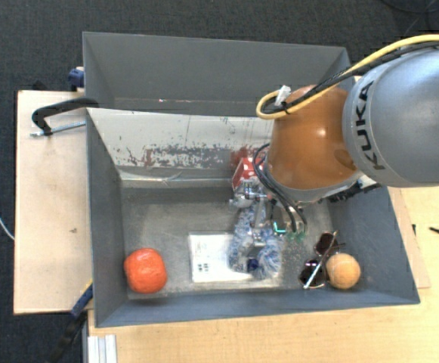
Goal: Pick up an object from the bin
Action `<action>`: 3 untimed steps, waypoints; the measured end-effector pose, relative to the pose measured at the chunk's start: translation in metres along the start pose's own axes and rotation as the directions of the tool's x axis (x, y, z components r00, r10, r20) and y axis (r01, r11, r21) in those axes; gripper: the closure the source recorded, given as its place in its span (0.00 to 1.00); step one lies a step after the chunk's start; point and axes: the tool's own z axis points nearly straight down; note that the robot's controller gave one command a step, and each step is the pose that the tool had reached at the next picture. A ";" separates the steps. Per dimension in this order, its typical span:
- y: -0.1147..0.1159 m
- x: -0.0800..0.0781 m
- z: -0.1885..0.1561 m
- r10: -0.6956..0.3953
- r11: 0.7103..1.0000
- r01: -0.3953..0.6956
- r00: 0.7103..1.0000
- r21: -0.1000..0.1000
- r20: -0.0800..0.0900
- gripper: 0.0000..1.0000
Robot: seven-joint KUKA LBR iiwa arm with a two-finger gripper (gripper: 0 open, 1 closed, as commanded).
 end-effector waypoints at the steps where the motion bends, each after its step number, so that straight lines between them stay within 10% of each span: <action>1: 0.000 -0.001 -0.003 0.001 1.000 -0.001 1.000 0.000 0.006 0.00; 3: -0.065 -0.037 0.043 -0.268 0.963 0.268 0.963 0.001 0.007 0.00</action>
Offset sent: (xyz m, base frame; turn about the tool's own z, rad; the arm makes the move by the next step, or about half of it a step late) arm 0.0270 -0.0668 -0.0812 -0.3541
